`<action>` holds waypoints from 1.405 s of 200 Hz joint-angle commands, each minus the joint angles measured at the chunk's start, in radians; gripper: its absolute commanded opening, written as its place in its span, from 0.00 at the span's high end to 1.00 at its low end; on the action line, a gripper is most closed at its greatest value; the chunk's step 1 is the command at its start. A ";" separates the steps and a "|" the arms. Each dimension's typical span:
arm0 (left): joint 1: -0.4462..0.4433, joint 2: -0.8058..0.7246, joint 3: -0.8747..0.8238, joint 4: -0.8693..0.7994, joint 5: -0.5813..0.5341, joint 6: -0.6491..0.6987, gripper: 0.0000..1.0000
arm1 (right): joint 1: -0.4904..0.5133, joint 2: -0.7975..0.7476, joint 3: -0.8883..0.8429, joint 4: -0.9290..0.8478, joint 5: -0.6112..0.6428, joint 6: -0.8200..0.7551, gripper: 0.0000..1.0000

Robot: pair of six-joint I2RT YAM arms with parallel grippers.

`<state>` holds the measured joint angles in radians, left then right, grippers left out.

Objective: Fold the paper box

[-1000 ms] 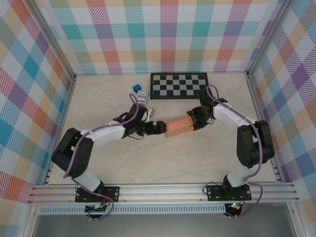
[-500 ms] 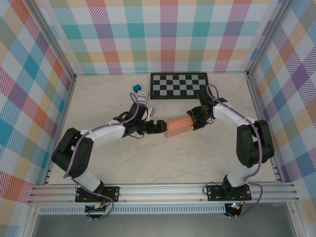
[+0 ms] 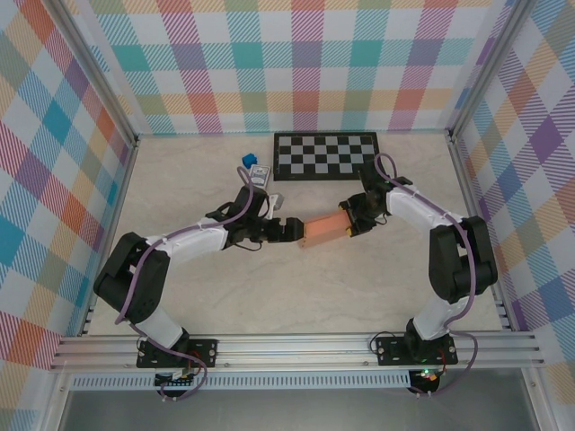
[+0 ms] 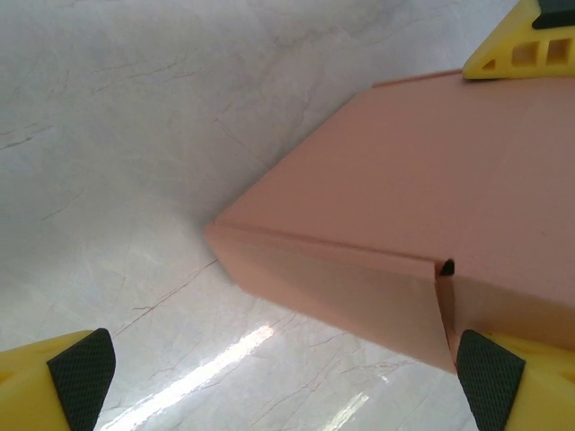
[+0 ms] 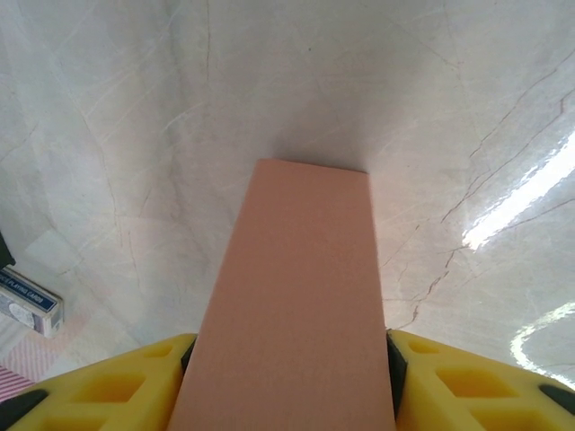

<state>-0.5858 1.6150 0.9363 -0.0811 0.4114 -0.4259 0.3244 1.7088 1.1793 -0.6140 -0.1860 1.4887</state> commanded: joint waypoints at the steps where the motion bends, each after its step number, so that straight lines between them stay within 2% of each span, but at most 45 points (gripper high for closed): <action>1: 0.010 0.007 -0.041 0.020 0.014 0.051 0.00 | 0.013 0.036 -0.012 -0.043 0.019 0.007 0.49; 62: 0.047 -0.017 -0.063 0.014 0.011 0.082 0.00 | 0.013 0.047 -0.015 -0.039 0.026 0.003 0.52; 112: 0.086 -0.069 -0.093 0.075 -0.006 0.031 0.00 | 0.013 0.057 -0.010 -0.037 0.017 -0.007 0.52; 133: 0.100 -0.066 -0.078 0.092 0.035 0.016 0.00 | 0.013 0.056 -0.010 -0.038 0.018 -0.009 0.52; 153: 0.095 -0.045 -0.069 0.152 0.108 -0.034 0.00 | 0.013 0.058 -0.009 -0.037 0.017 -0.007 0.52; 202: 0.050 -0.010 -0.058 0.195 0.135 -0.066 0.00 | 0.013 0.057 -0.009 -0.037 0.012 -0.002 0.52; 281: 0.035 0.029 -0.084 0.208 0.075 -0.058 0.00 | 0.013 0.054 -0.010 -0.037 0.010 0.001 0.52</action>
<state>-0.5396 1.6119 0.8551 0.1051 0.5117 -0.4858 0.3290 1.7180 1.1858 -0.6094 -0.1936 1.4853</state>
